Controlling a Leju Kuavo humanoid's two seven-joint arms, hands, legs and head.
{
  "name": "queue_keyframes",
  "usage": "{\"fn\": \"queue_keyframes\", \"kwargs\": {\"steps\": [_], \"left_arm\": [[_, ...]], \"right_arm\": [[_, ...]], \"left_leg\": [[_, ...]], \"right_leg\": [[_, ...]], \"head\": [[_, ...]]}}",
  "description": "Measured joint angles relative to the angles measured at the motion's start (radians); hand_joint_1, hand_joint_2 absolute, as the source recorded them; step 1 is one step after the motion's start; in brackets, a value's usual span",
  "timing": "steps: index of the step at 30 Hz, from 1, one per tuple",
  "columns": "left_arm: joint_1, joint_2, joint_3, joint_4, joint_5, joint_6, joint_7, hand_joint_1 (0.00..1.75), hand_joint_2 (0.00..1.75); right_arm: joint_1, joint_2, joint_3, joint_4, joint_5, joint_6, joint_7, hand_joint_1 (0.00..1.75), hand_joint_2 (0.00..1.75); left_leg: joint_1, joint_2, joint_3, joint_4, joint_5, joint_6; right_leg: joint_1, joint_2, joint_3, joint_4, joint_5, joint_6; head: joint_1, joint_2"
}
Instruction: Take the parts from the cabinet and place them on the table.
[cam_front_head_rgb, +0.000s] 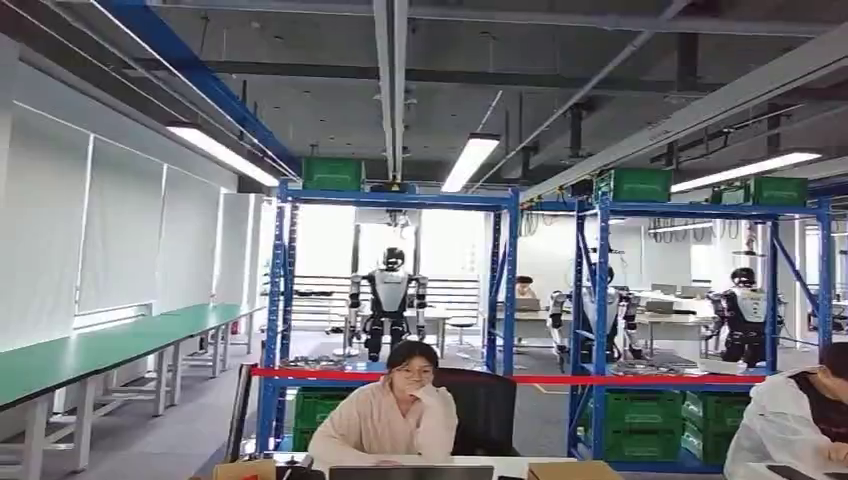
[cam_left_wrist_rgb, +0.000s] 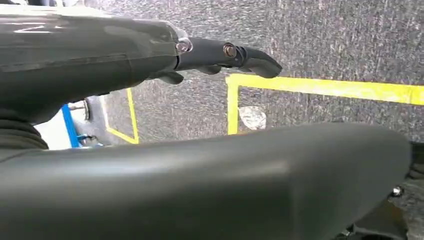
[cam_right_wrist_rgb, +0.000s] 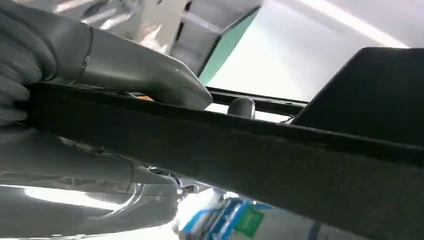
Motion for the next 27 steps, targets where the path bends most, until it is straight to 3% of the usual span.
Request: {"fn": "queue_keyframes", "kwargs": {"steps": [1, 3, 6, 7, 8, 9, 11, 12, 13, 14, 16, 17, 18, 21, 23, 24, 26, 27], "left_arm": [[-0.001, 0.0, -0.001, 0.0, 0.0, -0.001, -0.002, 0.0, 1.75], [-0.004, 0.0, -0.002, 0.0, -0.002, -0.004, -0.004, 0.0, 1.75], [-0.004, 0.0, -0.005, 0.0, -0.011, -0.014, -0.005, 0.0, 1.75], [-0.005, 0.002, -0.008, 0.0, -0.016, -0.015, -0.006, 0.0, 1.75], [-0.005, 0.002, -0.011, 0.0, -0.024, -0.019, -0.008, 0.0, 1.75], [-0.005, 0.003, -0.015, 0.0, -0.03, -0.025, -0.012, 0.0, 1.75], [-0.005, 0.003, -0.02, 0.0, -0.038, -0.032, -0.018, 0.0, 1.75], [-0.003, 0.004, -0.022, 0.0, -0.044, -0.036, -0.023, 0.0, 1.75], [-0.001, 0.004, -0.027, 0.0, -0.05, -0.044, -0.027, 0.0, 1.75], [-0.002, 0.007, -0.033, 0.0, -0.053, -0.049, -0.032, 0.0, 1.75], [-0.007, 0.011, -0.037, 0.0, -0.06, -0.064, -0.045, 0.0, 1.75], [-0.008, 0.013, -0.039, 0.0, -0.061, -0.073, -0.053, 0.0, 1.75], [-0.01, 0.013, -0.043, 0.0, -0.064, -0.078, -0.06, 0.0, 1.75], [-0.014, 0.016, -0.055, 0.0, -0.079, -0.093, -0.078, 0.0, 1.75], [-0.016, 0.017, -0.063, 0.0, -0.085, -0.1, -0.085, 0.0, 1.75], [-0.018, 0.018, -0.065, 0.0, -0.087, -0.101, -0.09, 0.0, 1.75], [-0.018, 0.019, -0.071, 0.0, -0.098, -0.107, -0.097, 0.0, 1.75], [-0.018, 0.019, -0.077, 0.0, -0.104, -0.108, -0.099, 0.0, 1.75]], "right_arm": [[-0.006, -0.002, -0.004, 0.0, 0.019, -0.012, 0.004, 1.75, 1.75], [-0.027, -0.005, -0.01, 0.001, 0.06, -0.031, 0.018, 1.75, 1.75], [-0.065, -0.013, -0.011, 0.003, 0.118, -0.047, 0.047, 1.75, 1.75], [-0.086, -0.016, -0.01, 0.005, 0.142, -0.054, 0.058, 1.75, 1.75], [-0.115, -0.02, -0.008, 0.011, 0.17, -0.061, 0.074, 1.75, 1.75], [-0.146, -0.023, -0.005, 0.02, 0.189, -0.062, 0.088, 1.75, 1.75], [-0.192, -0.028, 0.002, 0.042, 0.207, -0.062, 0.108, 1.75, 1.75], [-0.214, -0.031, 0.005, 0.055, 0.212, -0.059, 0.12, 1.75, 1.75], [-0.246, -0.032, 0.017, 0.074, 0.222, -0.05, 0.134, 1.75, 1.75], [-0.282, -0.033, 0.029, 0.096, 0.228, -0.04, 0.15, 1.75, 1.75], [-0.349, -0.035, 0.048, 0.139, 0.227, -0.02, 0.177, 1.75, 1.75], [-0.387, -0.035, 0.061, 0.169, 0.223, -0.011, 0.192, 1.75, 1.75], [-0.432, -0.035, 0.073, 0.2, 0.219, -0.003, 0.212, 1.75, 1.75], [-0.571, -0.028, 0.106, 0.324, 0.225, 0.007, 0.272, 1.75, 1.75], [-0.643, -0.02, 0.122, 0.413, 0.241, 0.009, 0.299, 1.75, 1.75], [-0.675, -0.016, 0.131, 0.453, 0.256, 0.005, 0.308, 1.75, 1.75], [-0.733, -0.001, 0.156, 0.557, 0.326, -0.021, 0.34, 1.75, 1.75], [-0.757, 0.006, 0.175, 0.615, 0.383, -0.038, 0.358, 1.75, 1.75]], "left_leg": [[0.0, -0.001, 0.009, 0.0, -0.005, -0.003], [-0.004, -0.001, 0.009, -0.002, -0.009, -0.012], [-0.003, 0.001, 0.011, -0.011, -0.006, -0.029], [-0.002, 0.001, 0.011, -0.008, -0.016, -0.034], [-0.003, 0.001, 0.002, 0.017, -0.035, -0.035], [-0.002, 0.001, -0.027, 0.079, -0.07, -0.036], [-0.002, 0.001, -0.109, 0.245, -0.139, -0.04], [-0.002, 0.001, -0.138, 0.3, -0.147, -0.041], [-0.002, 0.001, -0.144, 0.303, -0.132, -0.041], [-0.002, 0.001, -0.126, 0.253, -0.092, -0.04], [-0.003, 0.002, -0.054, 0.079, 0.008, -0.032], [-0.003, 0.002, -0.031, 0.018, 0.029, -0.028], [-0.006, 0.002, -0.024, 0.004, 0.025, -0.026], [-0.011, 0.001, -0.03, 0.003, 0.022, -0.017], [-0.001, 0.001, -0.027, -0.005, 0.029, -0.006], [0.0, 0.001, -0.028, -0.005, 0.029, -0.002], [0.001, 0.002, -0.027, -0.005, 0.028, -0.001], [0.001, 0.002, -0.027, -0.005, 0.028, -0.001]], "right_leg": [[0.0, 0.0, 0.035, -0.09, 0.053, -0.005], [0.009, 0.0, 0.053, -0.137, 0.053, -0.014], [0.01, 0.003, 0.051, -0.141, 0.049, -0.028], [0.001, 0.001, 0.057, -0.154, 0.055, -0.039], [0.002, 0.0, 0.059, -0.156, 0.056, -0.046], [0.002, 0.0, 0.058, -0.156, 0.055, -0.052], [0.005, -0.001, 0.058, -0.155, 0.054, -0.053], [0.006, -0.001, 0.059, -0.155, 0.054, -0.054], [0.006, 0.0, 0.059, -0.155, 0.054, -0.054], [0.006, 0.003, 0.061, -0.155, 0.054, -0.054], [0.006, 0.004, 0.068, -0.154, 0.05, -0.05], [0.006, 0.003, 0.068, -0.152, 0.047, -0.046], [0.015, 0.007, 0.062, -0.144, 0.045, -0.042], [0.01, 0.008, 0.056, -0.148, 0.05, -0.029], [0.009, 0.003, 0.051, -0.131, 0.031, -0.016], [0.008, 0.001, 0.03, -0.083, 0.001, -0.012], [0.003, 0.0, -0.053, 0.095, -0.075, -0.004], [0.002, 0.0, -0.086, 0.159, -0.087, -0.001]], "head": [[0.0, 0.0], [0.0, 0.0], [0.0, 0.0], [0.0, 0.0], [0.0, 0.0], [0.0, 0.0], [0.001, 0.0], [0.0, 0.0], [0.0, 0.0], [0.0, 0.0], [0.0, 0.0], [0.0, 0.0], [0.0, 0.0], [0.0, 0.0], [0.0, 0.0], [0.0, 0.0], [0.0, 0.0], [0.0, 0.0]]}}
